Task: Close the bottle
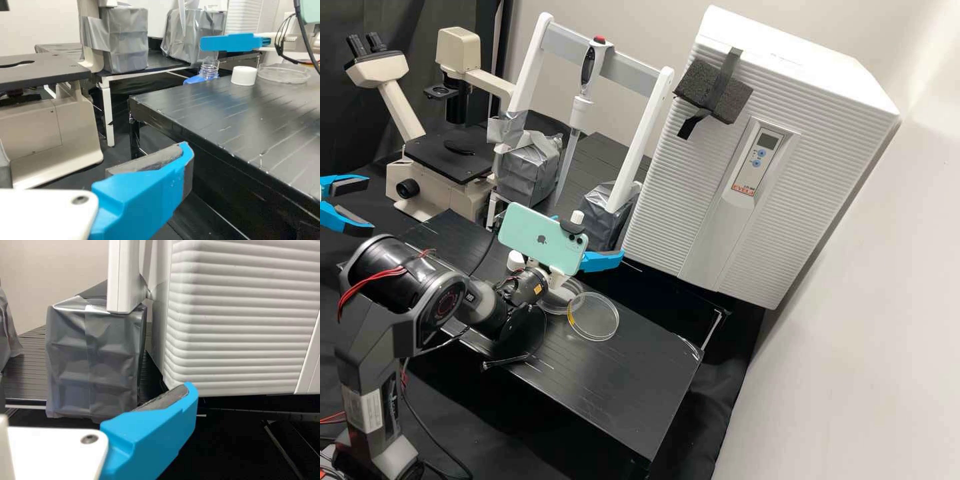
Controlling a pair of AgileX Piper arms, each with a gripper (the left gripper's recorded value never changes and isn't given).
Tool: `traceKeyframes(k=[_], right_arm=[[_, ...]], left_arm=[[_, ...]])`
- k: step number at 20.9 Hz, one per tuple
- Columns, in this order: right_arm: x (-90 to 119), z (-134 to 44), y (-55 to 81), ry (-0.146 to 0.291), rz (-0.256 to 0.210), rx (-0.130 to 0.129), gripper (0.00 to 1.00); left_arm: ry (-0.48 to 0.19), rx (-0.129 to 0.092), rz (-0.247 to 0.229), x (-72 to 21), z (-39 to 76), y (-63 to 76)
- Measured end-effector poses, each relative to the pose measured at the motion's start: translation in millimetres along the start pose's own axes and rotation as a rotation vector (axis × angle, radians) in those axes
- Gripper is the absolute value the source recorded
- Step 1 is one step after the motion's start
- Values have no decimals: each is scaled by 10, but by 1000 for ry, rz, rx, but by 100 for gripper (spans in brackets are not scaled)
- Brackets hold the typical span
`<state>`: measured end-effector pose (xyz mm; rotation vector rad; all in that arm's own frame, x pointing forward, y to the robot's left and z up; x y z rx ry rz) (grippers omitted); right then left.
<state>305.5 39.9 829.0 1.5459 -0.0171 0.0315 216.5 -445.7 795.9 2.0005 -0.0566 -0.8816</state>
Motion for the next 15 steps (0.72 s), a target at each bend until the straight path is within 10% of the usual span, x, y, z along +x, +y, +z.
traceKeyframes(k=[9,15], right_arm=[[-50,-9,11,1,2,1,100],[-377,-136,82,77,24,31,100]], left_arm=[[4,-34,1,-22,11,-3],[2,-63,2,-27,22,7]])
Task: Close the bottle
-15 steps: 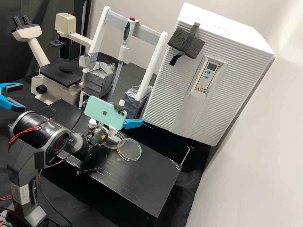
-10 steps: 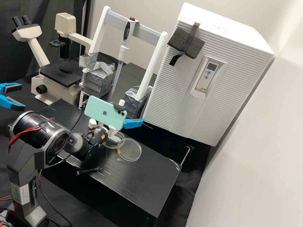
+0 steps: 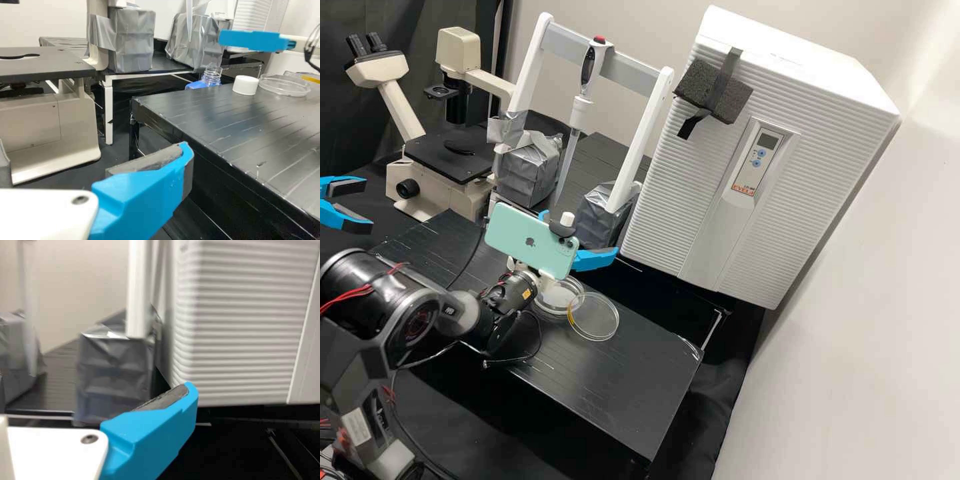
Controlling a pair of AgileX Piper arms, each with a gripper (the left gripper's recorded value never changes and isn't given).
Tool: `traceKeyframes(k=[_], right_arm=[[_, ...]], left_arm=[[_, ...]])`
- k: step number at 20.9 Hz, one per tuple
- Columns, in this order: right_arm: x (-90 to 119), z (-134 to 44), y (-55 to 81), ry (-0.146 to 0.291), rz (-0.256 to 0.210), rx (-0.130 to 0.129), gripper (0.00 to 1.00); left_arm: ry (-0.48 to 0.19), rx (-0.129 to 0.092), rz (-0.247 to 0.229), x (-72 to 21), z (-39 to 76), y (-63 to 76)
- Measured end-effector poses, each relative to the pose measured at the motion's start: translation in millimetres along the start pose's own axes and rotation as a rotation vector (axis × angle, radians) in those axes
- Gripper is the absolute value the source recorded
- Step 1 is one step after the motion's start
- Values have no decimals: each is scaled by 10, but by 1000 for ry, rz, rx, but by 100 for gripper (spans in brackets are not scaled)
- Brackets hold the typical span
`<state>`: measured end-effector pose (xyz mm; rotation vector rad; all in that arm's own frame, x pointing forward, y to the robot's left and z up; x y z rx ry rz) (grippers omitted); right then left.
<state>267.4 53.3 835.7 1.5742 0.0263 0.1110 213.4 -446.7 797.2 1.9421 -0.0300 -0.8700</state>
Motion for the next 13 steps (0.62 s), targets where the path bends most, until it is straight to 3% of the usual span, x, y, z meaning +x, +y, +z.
traceKeyframes(k=[2,6,9,13], right_arm=[[-96,-79,-46,44,-11,9,100],[-248,-167,-216,99,-98,-8,100],[-342,-180,-317,109,-143,-6,100],[-425,-127,-386,90,-177,-8,100]], left_arm=[[0,-2,0,0,0,0],[0,-1,1,-1,2,2],[-1,3,5,-6,11,14],[-1,0,5,-6,13,15]])
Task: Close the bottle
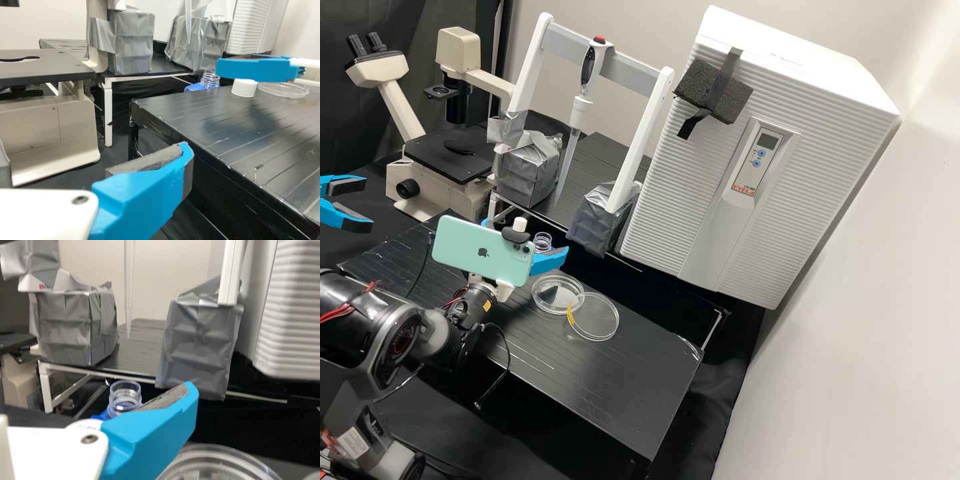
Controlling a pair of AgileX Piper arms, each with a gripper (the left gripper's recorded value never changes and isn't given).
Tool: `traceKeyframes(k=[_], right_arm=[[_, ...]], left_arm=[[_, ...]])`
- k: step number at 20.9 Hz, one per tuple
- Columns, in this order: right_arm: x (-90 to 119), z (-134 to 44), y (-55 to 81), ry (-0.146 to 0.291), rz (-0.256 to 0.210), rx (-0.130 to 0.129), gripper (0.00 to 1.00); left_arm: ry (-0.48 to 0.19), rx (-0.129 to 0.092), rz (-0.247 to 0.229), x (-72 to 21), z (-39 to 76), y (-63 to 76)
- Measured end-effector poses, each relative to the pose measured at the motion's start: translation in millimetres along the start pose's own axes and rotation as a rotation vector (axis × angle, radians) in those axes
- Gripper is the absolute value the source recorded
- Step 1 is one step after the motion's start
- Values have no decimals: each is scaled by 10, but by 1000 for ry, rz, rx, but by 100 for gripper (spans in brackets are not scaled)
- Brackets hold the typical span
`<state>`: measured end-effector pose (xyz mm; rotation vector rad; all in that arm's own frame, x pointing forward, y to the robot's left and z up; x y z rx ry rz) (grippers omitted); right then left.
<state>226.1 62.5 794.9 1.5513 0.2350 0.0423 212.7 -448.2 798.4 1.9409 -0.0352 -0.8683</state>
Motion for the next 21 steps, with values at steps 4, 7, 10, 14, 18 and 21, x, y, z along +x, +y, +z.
traceKeyframes(k=[4,7,10,14,18,21], right_arm=[[-30,-2,-52,2,-23,0,100],[-38,-22,-85,12,-38,0,100],[-39,-39,-97,22,-41,0,100],[-27,-48,-157,26,-68,1,100],[-5,-19,-232,12,-100,4,100],[3,-1,-254,3,-108,6,100]], left_arm=[[0,0,0,0,0,0],[0,0,0,0,0,0],[0,0,0,0,0,0],[0,0,0,0,0,0],[-1,7,4,-5,10,13],[-3,9,4,-3,16,15]])
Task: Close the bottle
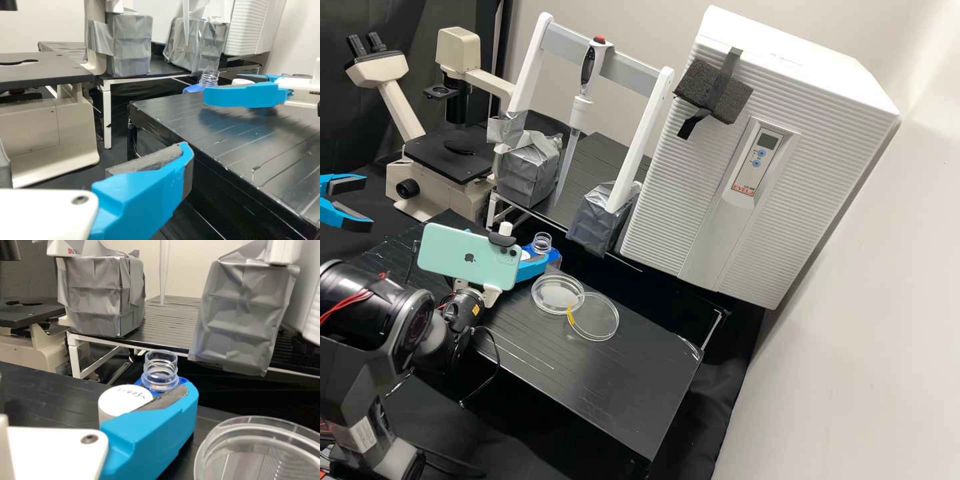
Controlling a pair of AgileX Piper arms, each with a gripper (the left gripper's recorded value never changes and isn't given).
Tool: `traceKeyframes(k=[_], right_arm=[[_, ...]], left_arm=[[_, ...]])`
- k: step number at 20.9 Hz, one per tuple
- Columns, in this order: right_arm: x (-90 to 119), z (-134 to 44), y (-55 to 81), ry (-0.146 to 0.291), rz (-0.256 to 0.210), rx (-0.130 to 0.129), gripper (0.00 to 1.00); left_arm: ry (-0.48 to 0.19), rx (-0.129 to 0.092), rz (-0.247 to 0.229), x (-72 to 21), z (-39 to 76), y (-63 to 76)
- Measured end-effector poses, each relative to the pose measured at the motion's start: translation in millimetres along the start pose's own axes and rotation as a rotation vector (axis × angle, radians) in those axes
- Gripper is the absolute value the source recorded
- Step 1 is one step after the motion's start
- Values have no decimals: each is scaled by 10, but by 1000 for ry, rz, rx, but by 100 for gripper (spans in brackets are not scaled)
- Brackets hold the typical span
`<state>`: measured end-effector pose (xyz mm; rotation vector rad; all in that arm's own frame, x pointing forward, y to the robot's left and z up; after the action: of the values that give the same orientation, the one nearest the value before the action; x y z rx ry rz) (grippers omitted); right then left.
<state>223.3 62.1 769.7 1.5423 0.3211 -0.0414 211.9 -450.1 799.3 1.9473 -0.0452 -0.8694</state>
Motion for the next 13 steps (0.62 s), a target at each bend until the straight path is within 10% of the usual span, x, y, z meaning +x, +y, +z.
traceKeyframes(k=[4,5,13], right_arm=[[-9,11,-12,-1,-1,1,100],[-9,11,-12,-1,-1,1,0],[-9,6,-7,5,4,1,0]], left_arm=[[-2,0,-1,3,4,-1],[-2,0,-1,3,4,-1],[-4,1,-2,6,7,-2]])
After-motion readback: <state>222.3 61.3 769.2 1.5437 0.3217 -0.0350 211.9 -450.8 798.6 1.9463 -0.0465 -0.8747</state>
